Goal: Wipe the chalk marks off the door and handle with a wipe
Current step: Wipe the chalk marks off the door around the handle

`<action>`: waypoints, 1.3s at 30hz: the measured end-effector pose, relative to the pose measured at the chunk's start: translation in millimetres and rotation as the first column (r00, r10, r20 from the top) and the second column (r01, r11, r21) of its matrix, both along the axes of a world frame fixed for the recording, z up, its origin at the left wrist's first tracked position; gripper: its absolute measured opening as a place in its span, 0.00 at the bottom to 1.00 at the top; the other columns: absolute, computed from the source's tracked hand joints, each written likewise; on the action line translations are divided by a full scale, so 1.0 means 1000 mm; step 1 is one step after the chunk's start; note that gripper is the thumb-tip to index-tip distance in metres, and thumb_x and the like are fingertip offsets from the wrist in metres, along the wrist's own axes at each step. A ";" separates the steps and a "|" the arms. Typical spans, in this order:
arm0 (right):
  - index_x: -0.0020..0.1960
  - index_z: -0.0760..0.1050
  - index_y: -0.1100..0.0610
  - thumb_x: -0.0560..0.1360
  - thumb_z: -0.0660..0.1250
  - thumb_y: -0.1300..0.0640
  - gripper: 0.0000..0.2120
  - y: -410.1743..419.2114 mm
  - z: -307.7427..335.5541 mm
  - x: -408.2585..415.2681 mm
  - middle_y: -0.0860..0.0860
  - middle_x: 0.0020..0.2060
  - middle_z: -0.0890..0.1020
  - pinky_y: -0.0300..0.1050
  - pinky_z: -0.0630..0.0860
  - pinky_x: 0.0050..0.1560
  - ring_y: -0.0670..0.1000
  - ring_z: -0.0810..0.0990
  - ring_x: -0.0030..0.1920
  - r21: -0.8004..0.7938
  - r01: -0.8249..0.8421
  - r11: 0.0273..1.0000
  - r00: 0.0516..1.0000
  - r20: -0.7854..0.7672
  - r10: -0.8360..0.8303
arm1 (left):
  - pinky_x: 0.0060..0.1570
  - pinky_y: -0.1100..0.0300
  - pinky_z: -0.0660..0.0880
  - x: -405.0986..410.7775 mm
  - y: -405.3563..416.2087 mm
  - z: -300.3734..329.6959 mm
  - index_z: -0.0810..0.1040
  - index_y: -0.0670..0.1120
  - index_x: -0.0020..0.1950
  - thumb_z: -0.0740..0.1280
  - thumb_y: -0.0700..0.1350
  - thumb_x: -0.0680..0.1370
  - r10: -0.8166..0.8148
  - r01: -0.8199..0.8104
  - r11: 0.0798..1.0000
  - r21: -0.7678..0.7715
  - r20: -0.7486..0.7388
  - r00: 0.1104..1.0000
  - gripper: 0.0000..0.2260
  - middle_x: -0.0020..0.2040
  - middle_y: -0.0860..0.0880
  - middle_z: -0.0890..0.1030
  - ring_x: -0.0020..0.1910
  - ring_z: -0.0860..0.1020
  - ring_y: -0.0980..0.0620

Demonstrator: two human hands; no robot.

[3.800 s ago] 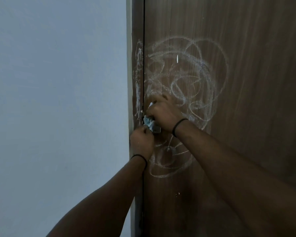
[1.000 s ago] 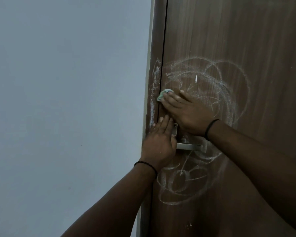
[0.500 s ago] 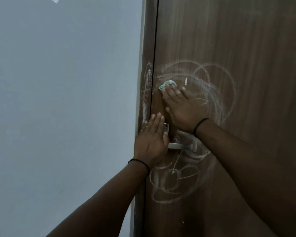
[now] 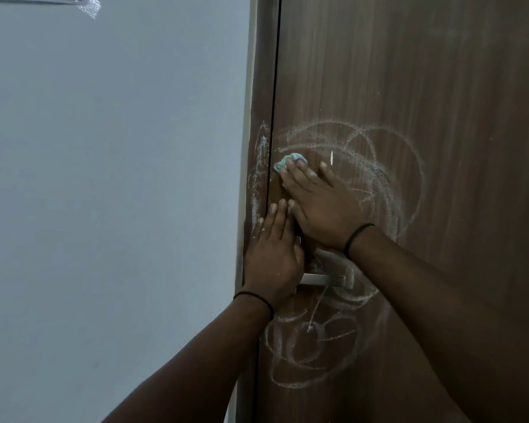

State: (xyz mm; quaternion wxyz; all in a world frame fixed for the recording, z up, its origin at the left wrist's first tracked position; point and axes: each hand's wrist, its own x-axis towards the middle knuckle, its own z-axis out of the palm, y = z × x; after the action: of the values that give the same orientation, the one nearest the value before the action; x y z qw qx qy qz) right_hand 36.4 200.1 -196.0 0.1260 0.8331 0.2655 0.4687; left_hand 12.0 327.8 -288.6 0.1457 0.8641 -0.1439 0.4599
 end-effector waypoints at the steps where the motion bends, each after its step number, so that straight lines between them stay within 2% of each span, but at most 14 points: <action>1: 0.79 0.48 0.54 0.81 0.47 0.50 0.27 -0.008 0.000 0.000 0.51 0.78 0.53 0.56 0.47 0.77 0.49 0.49 0.78 0.024 0.005 1.000 1.000 0.012 -0.005 | 0.78 0.53 0.45 0.000 0.001 0.000 0.46 0.46 0.80 0.51 0.48 0.83 0.010 -0.010 1.000 0.004 -0.005 1.000 0.27 0.81 0.50 0.46 0.79 0.42 0.53; 5: 0.79 0.47 0.55 0.82 0.46 0.48 0.27 0.008 0.018 0.002 0.52 0.79 0.51 0.56 0.46 0.77 0.50 0.47 0.78 0.227 0.036 0.973 0.999 -0.001 -0.036 | 0.78 0.52 0.47 0.002 0.000 0.000 0.48 0.46 0.81 0.51 0.49 0.83 0.048 -0.047 0.998 0.030 -0.008 0.999 0.26 0.81 0.49 0.47 0.80 0.43 0.52; 8: 0.79 0.46 0.55 0.82 0.45 0.48 0.28 0.035 0.012 -0.003 0.51 0.79 0.49 0.55 0.44 0.77 0.50 0.46 0.78 0.118 -0.015 0.993 0.999 -0.031 0.018 | 0.77 0.52 0.50 0.000 0.001 0.002 0.53 0.46 0.80 0.52 0.49 0.82 0.052 -0.053 0.998 0.042 0.018 0.998 0.26 0.81 0.47 0.51 0.80 0.47 0.51; 10: 0.79 0.47 0.53 0.82 0.46 0.49 0.27 0.028 0.002 -0.008 0.49 0.79 0.50 0.55 0.43 0.77 0.48 0.47 0.78 0.067 -0.017 0.998 0.999 -0.049 0.020 | 0.77 0.52 0.51 -0.002 0.002 0.003 0.52 0.45 0.80 0.53 0.49 0.82 0.056 -0.057 0.997 0.051 0.029 0.998 0.27 0.80 0.46 0.51 0.80 0.47 0.51; 13: 0.79 0.48 0.54 0.82 0.45 0.49 0.27 0.018 0.008 -0.008 0.50 0.79 0.52 0.56 0.45 0.77 0.49 0.48 0.78 0.148 0.033 0.988 0.999 -0.014 -0.031 | 0.78 0.52 0.50 -0.001 0.003 0.003 0.50 0.46 0.80 0.52 0.49 0.82 0.061 -0.061 0.997 0.042 0.006 0.998 0.27 0.81 0.48 0.51 0.80 0.47 0.51; 16: 0.79 0.48 0.56 0.82 0.46 0.49 0.28 0.041 0.035 -0.005 0.52 0.79 0.52 0.55 0.45 0.77 0.50 0.47 0.78 0.250 0.022 0.968 1.000 0.001 -0.023 | 0.77 0.52 0.53 -0.001 0.002 0.005 0.56 0.46 0.79 0.52 0.49 0.81 0.070 -0.070 0.996 0.054 0.008 0.998 0.26 0.80 0.48 0.56 0.80 0.50 0.50; 18: 0.79 0.49 0.56 0.81 0.46 0.49 0.28 0.055 0.038 -0.006 0.52 0.79 0.52 0.54 0.43 0.77 0.51 0.47 0.78 0.189 0.005 0.982 1.000 -0.017 -0.002 | 0.76 0.52 0.56 -0.003 0.003 0.007 0.62 0.45 0.77 0.52 0.49 0.80 0.085 -0.086 0.994 0.062 0.027 0.996 0.25 0.78 0.47 0.63 0.78 0.56 0.49; 20: 0.79 0.49 0.55 0.82 0.47 0.49 0.27 0.050 0.031 -0.007 0.51 0.79 0.52 0.55 0.44 0.77 0.49 0.48 0.78 0.115 0.002 0.993 0.999 -0.034 0.002 | 0.75 0.52 0.57 -0.005 0.004 0.008 0.65 0.46 0.75 0.53 0.49 0.80 0.097 -0.100 0.992 0.075 0.038 0.995 0.24 0.76 0.47 0.66 0.77 0.59 0.49; 23: 0.79 0.48 0.53 0.82 0.46 0.50 0.27 0.026 0.031 -0.008 0.50 0.79 0.52 0.57 0.45 0.77 0.49 0.48 0.78 0.146 0.030 0.989 0.999 -0.029 -0.026 | 0.77 0.52 0.53 -0.005 0.004 0.009 0.59 0.44 0.78 0.53 0.48 0.81 0.095 -0.096 0.993 0.075 0.021 0.995 0.25 0.79 0.46 0.59 0.79 0.54 0.49; 27: 0.79 0.48 0.57 0.82 0.45 0.50 0.27 0.031 0.057 -0.007 0.52 0.79 0.52 0.57 0.46 0.77 0.51 0.48 0.78 0.237 0.053 0.970 0.998 -0.037 -0.045 | 0.77 0.51 0.52 -0.007 0.002 0.013 0.57 0.41 0.79 0.52 0.47 0.83 0.086 -0.088 0.995 0.049 0.041 0.995 0.24 0.79 0.44 0.57 0.79 0.54 0.47; 30: 0.79 0.48 0.56 0.82 0.46 0.50 0.27 0.035 0.049 -0.013 0.52 0.79 0.51 0.55 0.45 0.77 0.51 0.47 0.78 0.153 0.028 0.988 0.998 -0.057 -0.019 | 0.78 0.50 0.51 -0.002 0.005 0.025 0.49 0.45 0.80 0.51 0.46 0.83 0.108 -0.111 0.992 0.060 0.053 0.993 0.26 0.81 0.47 0.50 0.80 0.46 0.49; 33: 0.79 0.48 0.53 0.82 0.46 0.50 0.26 0.009 0.037 -0.015 0.51 0.78 0.53 0.55 0.44 0.77 0.50 0.49 0.78 0.100 0.016 0.995 0.999 -0.051 -0.011 | 0.78 0.49 0.48 0.004 0.006 0.035 0.44 0.45 0.80 0.49 0.46 0.84 0.133 -0.135 0.989 0.066 0.036 0.991 0.26 0.81 0.47 0.45 0.80 0.42 0.49; 37: 0.79 0.50 0.56 0.82 0.46 0.50 0.26 -0.012 0.059 -0.006 0.53 0.78 0.56 0.56 0.50 0.76 0.51 0.51 0.78 0.235 0.113 0.965 0.993 0.017 -0.120 | 0.78 0.50 0.44 0.005 0.005 0.032 0.43 0.45 0.80 0.45 0.48 0.85 0.133 -0.135 0.989 0.066 0.032 0.991 0.25 0.81 0.48 0.43 0.79 0.40 0.50; 39: 0.78 0.50 0.58 0.82 0.45 0.51 0.27 -0.003 0.067 -0.006 0.54 0.78 0.55 0.55 0.50 0.76 0.51 0.50 0.78 0.257 0.089 0.962 0.996 -0.014 -0.089 | 0.78 0.51 0.44 0.009 0.002 0.039 0.43 0.45 0.80 0.45 0.48 0.85 0.108 -0.110 0.993 0.045 0.042 0.993 0.25 0.81 0.48 0.42 0.79 0.39 0.51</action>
State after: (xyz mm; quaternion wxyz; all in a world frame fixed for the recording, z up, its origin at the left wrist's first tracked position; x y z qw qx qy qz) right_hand 30.2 196.8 -129.2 0.0376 0.8539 0.1651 0.4921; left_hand 20.6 329.9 -249.3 0.0970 0.8645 -0.1102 0.4807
